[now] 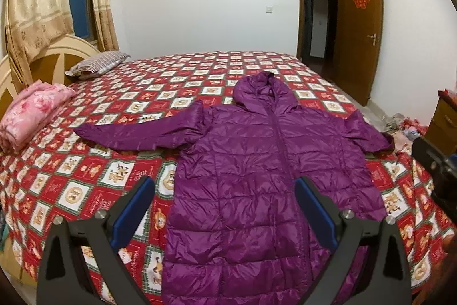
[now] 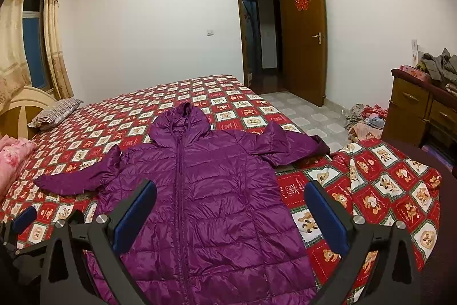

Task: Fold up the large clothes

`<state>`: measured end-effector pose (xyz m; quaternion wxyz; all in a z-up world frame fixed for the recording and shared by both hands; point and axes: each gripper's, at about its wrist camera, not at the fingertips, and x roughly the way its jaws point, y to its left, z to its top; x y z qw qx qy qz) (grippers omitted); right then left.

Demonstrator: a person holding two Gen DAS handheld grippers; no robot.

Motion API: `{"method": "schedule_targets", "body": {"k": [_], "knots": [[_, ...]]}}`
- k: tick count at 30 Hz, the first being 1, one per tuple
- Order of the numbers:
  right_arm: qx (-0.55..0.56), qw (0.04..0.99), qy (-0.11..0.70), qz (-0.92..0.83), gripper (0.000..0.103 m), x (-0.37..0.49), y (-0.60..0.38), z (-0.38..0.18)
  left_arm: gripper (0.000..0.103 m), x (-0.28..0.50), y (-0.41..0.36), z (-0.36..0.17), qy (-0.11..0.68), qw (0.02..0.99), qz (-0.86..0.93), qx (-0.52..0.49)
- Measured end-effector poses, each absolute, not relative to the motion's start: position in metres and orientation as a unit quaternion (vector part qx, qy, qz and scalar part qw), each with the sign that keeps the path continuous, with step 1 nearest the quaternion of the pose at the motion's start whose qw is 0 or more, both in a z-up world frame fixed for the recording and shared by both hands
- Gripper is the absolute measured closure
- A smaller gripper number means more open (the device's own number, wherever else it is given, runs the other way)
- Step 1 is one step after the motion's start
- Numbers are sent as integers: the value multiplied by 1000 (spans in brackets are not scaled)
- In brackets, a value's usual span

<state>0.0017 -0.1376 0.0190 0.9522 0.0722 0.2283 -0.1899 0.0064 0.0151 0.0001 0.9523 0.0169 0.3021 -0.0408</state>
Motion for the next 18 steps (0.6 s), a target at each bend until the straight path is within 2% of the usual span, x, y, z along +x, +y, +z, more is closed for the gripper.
{"method": "schedule_targets", "body": {"k": [18], "knots": [[78, 949, 235, -195, 1, -2, -142, 17, 3, 3, 16, 5, 287, 957, -32, 18]]}}
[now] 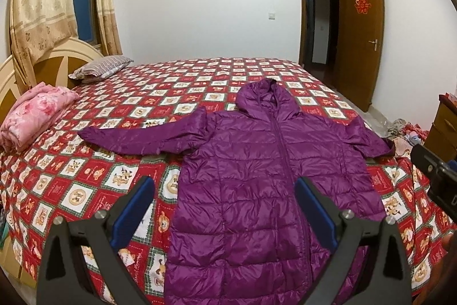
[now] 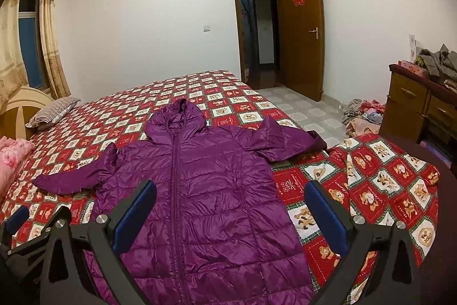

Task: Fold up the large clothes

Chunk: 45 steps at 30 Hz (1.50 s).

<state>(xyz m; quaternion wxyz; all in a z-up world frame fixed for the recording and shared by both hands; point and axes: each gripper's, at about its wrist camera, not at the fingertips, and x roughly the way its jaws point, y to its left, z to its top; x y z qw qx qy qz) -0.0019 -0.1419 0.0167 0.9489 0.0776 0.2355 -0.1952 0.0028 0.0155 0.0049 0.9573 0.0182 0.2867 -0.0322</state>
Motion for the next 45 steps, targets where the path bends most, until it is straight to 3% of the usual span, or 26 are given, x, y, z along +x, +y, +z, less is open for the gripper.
{"method": "schedule_targets", "body": {"k": [45], "knots": [[90, 933, 264, -226, 1, 81, -203, 10, 3, 76, -12, -11, 295, 955, -39, 10]]}}
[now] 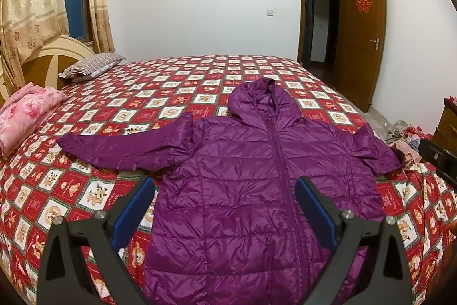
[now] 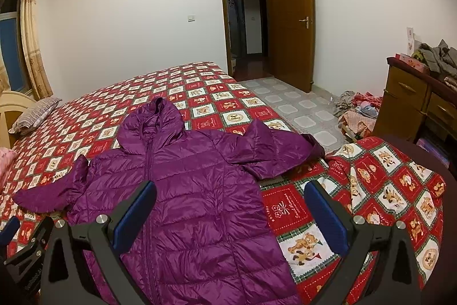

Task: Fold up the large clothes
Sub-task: 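Grasp the purple jacket's sleeve cuff with the right gripper and lift it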

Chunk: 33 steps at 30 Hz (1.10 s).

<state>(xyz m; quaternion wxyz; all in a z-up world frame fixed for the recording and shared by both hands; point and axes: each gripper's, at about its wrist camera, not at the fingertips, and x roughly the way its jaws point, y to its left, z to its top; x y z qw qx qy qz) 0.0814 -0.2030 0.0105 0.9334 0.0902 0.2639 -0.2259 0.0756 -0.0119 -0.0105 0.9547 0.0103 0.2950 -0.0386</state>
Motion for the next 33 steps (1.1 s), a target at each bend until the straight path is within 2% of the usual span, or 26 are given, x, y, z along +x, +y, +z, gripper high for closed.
{"method": "schedule_targets", "body": {"k": [8, 12, 17, 24, 28, 32, 33], "knots": [[87, 931, 273, -226, 1, 90, -210, 4, 2, 85, -18, -17, 302, 952, -42, 15], [100, 922, 307, -214, 1, 101, -230, -14, 2, 101, -17, -33, 329, 943, -45, 24], [110, 902, 335, -248, 1, 117, -303, -36, 2, 130, -10, -54, 349, 936, -29, 35], [177, 885, 338, -266, 2, 168, -442, -37, 2, 181, -7, -83, 364, 931, 3, 27], [223, 866, 359, -267, 12, 208, -503, -52, 2, 199, -11, -109, 384, 923, 19, 31], [222, 851, 407, -248, 15, 247, -526, -80, 2, 209, -14, -132, 403, 914, 31, 32], [223, 843, 421, -249, 21, 257, -532, -90, 3, 211, -15, -140, 408, 911, 38, 34]]}}
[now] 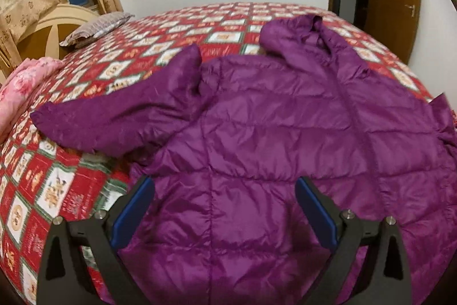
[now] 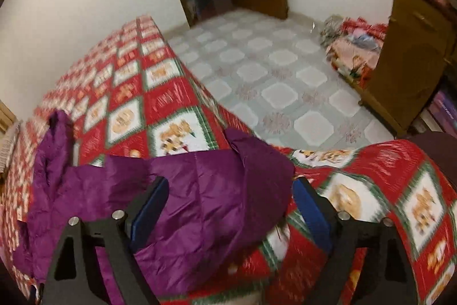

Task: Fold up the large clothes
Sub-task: 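Grasp the purple jacket's sleeve cuff with the right gripper and lift it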

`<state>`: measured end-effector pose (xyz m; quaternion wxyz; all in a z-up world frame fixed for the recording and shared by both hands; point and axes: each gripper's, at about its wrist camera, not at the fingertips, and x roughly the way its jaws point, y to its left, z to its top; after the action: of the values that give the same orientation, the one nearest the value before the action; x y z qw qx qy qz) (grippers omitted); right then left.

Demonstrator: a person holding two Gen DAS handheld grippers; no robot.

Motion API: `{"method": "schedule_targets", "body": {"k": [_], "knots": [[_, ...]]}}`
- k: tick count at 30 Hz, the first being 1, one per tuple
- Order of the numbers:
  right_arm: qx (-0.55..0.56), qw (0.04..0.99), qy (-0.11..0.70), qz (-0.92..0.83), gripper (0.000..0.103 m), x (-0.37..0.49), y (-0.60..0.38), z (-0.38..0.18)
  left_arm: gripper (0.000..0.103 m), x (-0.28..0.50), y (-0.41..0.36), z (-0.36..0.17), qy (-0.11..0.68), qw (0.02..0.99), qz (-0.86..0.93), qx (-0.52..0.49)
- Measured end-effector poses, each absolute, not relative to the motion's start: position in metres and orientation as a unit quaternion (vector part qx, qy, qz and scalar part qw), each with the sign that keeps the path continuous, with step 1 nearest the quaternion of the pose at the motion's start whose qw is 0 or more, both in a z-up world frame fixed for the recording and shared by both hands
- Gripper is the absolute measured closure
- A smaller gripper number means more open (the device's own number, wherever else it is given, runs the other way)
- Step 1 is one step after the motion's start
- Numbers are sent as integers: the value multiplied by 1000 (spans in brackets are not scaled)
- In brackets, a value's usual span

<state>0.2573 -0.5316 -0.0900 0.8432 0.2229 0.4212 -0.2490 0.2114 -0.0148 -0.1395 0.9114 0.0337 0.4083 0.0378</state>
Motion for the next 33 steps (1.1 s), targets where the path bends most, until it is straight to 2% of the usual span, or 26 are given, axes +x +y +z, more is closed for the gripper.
{"method": "schedule_targets", "body": {"k": [1, 2, 6, 9, 11, 12, 13, 16, 19, 25, 33], "knots": [[223, 836, 433, -252, 27, 263, -534, -98, 3, 213, -15, -144, 413, 909, 42, 33], [221, 830, 445, -254, 29, 269, -538, -106, 3, 213, -15, -146, 416, 908, 43, 33], [217, 806, 483, -266, 29, 282, -554, -136, 3, 216, -15, -152, 419, 907, 41, 27], [235, 802, 479, -270, 31, 282, -566, -143, 3, 219, -16, -153, 420, 906, 40, 25], [262, 797, 474, -268, 53, 280, -575, -144, 3, 222, -18, -154, 421, 906, 40, 26], [281, 792, 472, -266, 80, 277, -579, -145, 3, 222, -17, -154, 420, 906, 40, 26], [300, 785, 474, -263, 90, 274, -583, -148, 3, 222, -18, -153, 419, 907, 40, 26], [326, 777, 475, -254, 98, 263, -584, -153, 3, 221, -16, -153, 417, 908, 39, 26], [342, 793, 435, -255, 101, 245, -582, -136, 3, 218, -16, -148, 412, 910, 36, 30], [347, 854, 324, -212, 101, 216, -555, -65, 3, 202, -5, -121, 389, 921, 22, 10], [234, 932, 256, -107, 101, 232, -424, 23, 3, 185, 17, -92, 361, 932, 17, -19]]}}
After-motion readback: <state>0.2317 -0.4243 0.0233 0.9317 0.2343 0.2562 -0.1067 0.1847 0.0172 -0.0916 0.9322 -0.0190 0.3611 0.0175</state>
